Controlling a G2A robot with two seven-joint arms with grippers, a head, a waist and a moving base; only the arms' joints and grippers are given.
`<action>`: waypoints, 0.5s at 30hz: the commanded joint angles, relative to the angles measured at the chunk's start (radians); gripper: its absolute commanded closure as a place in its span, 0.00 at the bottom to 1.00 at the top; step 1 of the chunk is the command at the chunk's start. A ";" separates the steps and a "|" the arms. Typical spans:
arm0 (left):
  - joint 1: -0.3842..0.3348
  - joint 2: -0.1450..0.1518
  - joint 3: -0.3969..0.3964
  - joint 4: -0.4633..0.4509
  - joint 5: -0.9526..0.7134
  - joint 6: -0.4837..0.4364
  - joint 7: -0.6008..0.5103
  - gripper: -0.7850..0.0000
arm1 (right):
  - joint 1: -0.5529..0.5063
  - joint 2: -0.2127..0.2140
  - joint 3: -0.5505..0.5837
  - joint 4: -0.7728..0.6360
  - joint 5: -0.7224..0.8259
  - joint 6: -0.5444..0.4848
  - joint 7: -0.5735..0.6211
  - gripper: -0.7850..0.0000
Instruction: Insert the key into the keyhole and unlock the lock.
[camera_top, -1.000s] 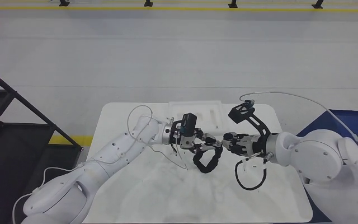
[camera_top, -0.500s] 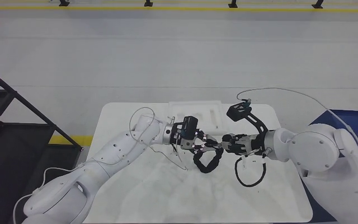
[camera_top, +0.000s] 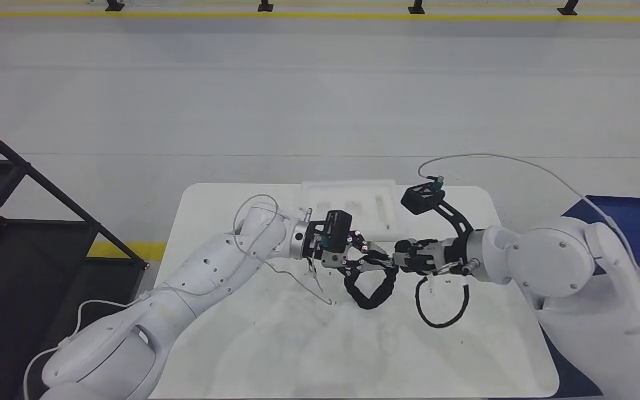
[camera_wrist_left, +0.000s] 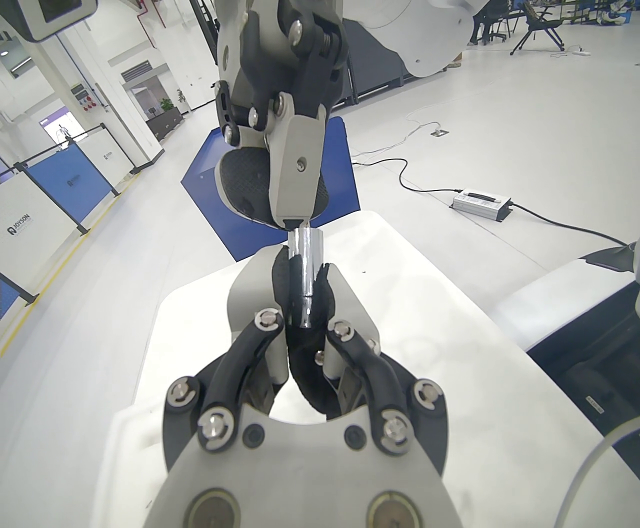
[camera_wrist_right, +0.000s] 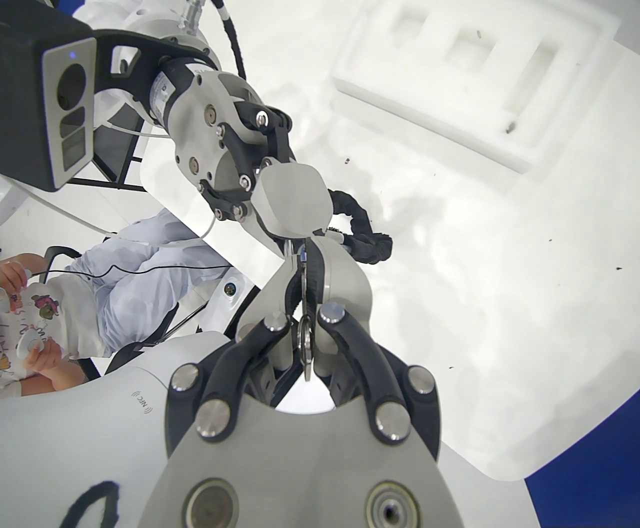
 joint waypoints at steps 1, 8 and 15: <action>0.003 -0.001 -0.003 0.005 -0.010 -0.001 -0.001 1.00 | 0.000 0.000 -0.001 0.001 0.003 0.005 -0.007 1.00; 0.015 -0.003 -0.011 0.013 -0.049 -0.003 -0.003 1.00 | -0.014 -0.001 0.001 0.002 0.022 0.029 -0.058 1.00; 0.026 -0.002 -0.022 0.021 -0.071 -0.001 -0.001 1.00 | -0.039 -0.001 0.020 0.008 0.058 0.059 -0.111 1.00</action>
